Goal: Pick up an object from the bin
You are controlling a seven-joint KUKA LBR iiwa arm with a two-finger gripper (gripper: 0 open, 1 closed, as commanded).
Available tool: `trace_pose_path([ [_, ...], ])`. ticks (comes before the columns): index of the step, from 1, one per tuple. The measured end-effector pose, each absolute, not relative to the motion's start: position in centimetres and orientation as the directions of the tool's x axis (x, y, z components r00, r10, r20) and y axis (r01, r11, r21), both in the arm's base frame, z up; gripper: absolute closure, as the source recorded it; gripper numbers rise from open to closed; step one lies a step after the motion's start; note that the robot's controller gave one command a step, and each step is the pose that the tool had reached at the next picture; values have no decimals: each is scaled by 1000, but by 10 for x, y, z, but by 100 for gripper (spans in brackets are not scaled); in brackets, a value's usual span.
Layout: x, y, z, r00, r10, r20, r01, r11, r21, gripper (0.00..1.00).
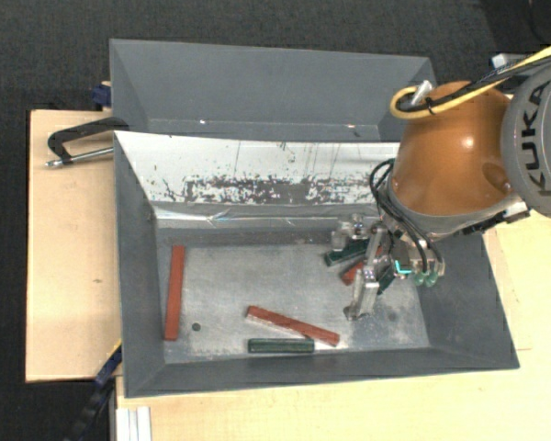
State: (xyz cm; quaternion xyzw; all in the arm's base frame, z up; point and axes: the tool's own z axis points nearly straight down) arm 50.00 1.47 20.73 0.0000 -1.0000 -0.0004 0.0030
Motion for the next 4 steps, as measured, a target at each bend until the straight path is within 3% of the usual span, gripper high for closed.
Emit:
trace_pose_path([
  [1,501,15,211,-1000,1,-1,1,1000,1,0],
  [2,506,32,171,-1000,8,-11,8,1000,1,0],
  [3,517,38,102,-997,76,-6,76,997,3,0],
  [4,495,90,72,-1000,10,6,10,1000,3,100],
])
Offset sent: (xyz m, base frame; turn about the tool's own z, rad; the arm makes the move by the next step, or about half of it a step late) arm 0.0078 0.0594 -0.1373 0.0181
